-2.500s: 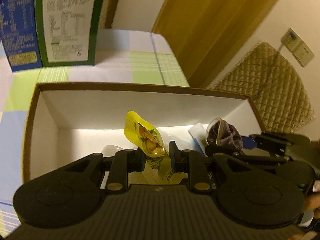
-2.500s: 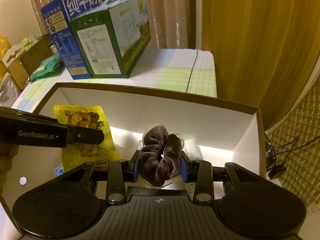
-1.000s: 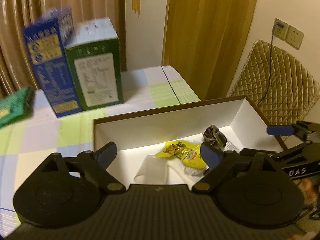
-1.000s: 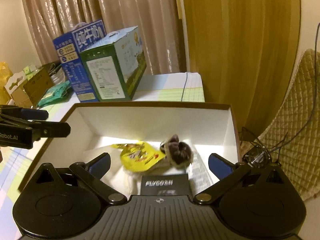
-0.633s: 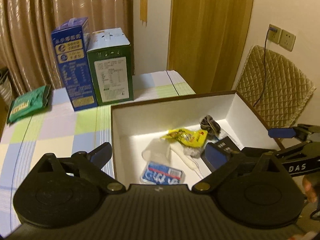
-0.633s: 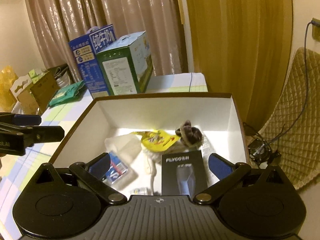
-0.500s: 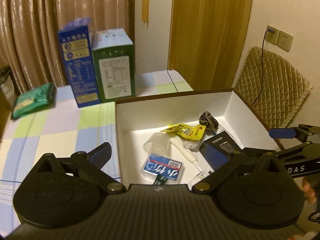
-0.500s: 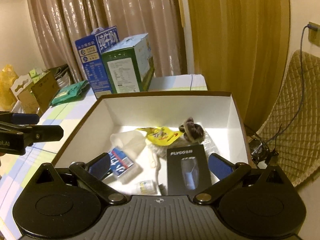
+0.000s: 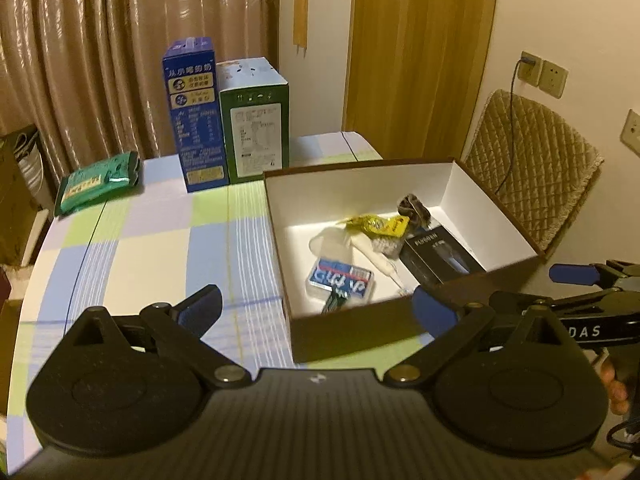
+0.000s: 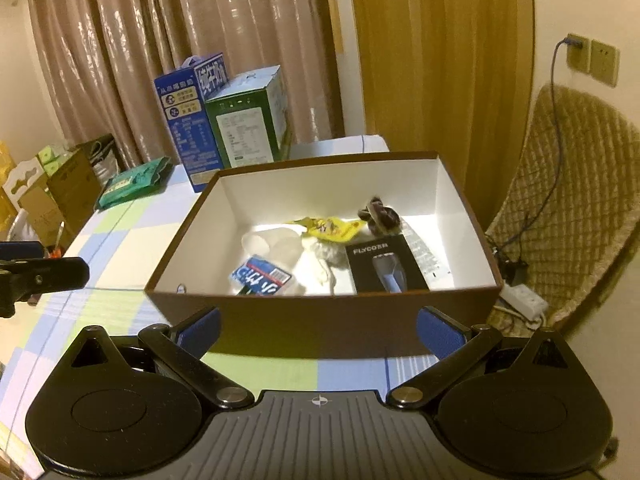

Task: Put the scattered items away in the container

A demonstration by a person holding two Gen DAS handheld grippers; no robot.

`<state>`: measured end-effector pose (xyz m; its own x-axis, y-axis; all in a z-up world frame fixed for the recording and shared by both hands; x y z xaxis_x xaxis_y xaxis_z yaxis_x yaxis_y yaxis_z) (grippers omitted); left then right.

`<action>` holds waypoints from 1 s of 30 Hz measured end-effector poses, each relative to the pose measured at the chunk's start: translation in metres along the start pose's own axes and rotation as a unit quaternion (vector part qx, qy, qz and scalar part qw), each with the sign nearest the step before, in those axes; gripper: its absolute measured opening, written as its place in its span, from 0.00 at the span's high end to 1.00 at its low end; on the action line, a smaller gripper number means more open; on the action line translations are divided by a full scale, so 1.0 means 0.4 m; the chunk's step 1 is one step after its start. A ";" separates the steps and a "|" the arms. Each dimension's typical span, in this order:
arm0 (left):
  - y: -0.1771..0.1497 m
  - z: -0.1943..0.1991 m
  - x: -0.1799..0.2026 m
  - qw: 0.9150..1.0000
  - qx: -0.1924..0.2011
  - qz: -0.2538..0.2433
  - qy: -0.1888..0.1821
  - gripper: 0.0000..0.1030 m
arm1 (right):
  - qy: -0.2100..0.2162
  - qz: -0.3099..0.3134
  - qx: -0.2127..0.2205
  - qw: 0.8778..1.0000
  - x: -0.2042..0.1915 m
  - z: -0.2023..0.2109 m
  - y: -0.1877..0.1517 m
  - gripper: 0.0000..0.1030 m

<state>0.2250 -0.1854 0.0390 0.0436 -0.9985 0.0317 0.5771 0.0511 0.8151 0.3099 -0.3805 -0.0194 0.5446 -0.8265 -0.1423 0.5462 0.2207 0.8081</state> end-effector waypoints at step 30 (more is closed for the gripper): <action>-0.197 0.263 -0.046 1.000 -0.015 0.000 -0.003 0.03 | -0.032 0.017 -0.006 0.999 -0.194 0.230 -0.186 0.02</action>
<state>0.0931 -0.1728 0.0352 0.0383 -0.9987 0.0349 0.6018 0.0510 0.7970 0.1685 -0.3805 -0.0157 0.5210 -0.8501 -0.0769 0.5354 0.2553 0.8051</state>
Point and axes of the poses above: each gripper's, at about its wrist camera, not at the fingertips, and z roughly against the way its jaws point, x to its right, y to its top, the point moved 1 cm from there along -z, roughly the way its jaws point, and after that the axes turned 6 degrees about x, right-handed, at the moved point
